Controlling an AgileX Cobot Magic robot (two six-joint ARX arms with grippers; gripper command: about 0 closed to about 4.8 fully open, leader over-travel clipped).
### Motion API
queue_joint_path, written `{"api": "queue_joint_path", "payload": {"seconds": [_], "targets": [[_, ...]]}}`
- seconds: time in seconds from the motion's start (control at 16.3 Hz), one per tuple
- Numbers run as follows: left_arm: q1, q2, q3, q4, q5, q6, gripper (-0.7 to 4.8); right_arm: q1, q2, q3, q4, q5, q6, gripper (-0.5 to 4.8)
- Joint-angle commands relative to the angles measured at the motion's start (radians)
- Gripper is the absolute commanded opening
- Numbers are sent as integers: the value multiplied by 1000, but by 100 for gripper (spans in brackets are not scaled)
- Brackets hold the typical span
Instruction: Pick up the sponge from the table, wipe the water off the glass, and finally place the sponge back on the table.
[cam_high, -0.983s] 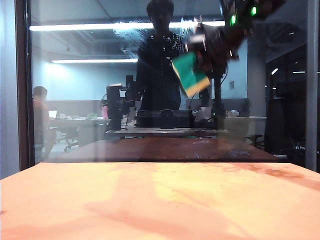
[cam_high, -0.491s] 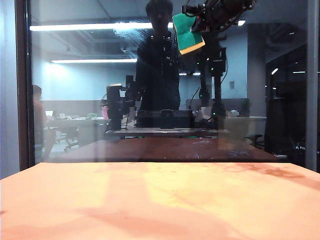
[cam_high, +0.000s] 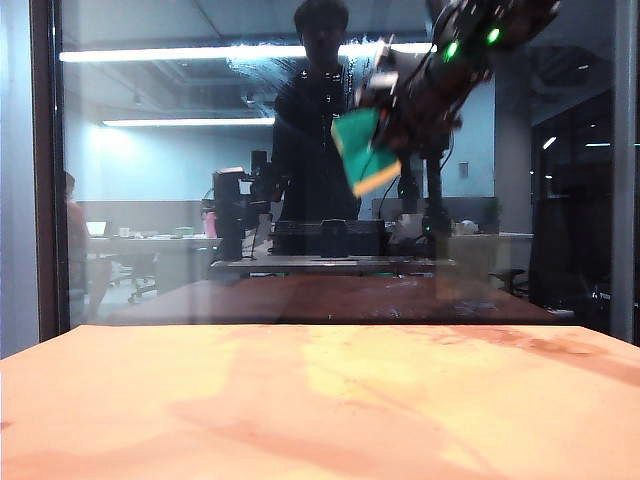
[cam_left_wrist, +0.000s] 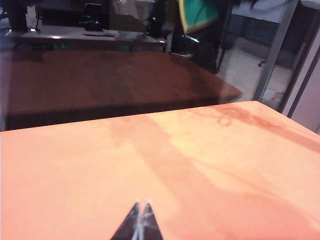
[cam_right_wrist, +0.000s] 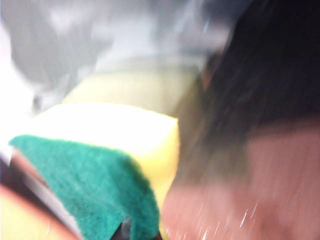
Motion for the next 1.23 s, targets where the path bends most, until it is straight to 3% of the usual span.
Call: {"api": "queue_joint_path", "payload": {"seconds": [0.06,0.25,0.68,0.86,1.23], "targets": [[0,1,3,5,1,4,-6,13,14,3,-21,4,-6,-7],[0,1,3,5,1,4,-6,18,-11,10,38,19,-5,-7],[-1,1,3,-2,1,4,-6,16,-10,406,-82,50,-5,-7],[-1,1,2,-2,1,4,-6,16,-7,425,-102,50,-6,-7],[0,1,2,-48,1,4,-6,37,166,425,-303,46,-6,-7]]}}
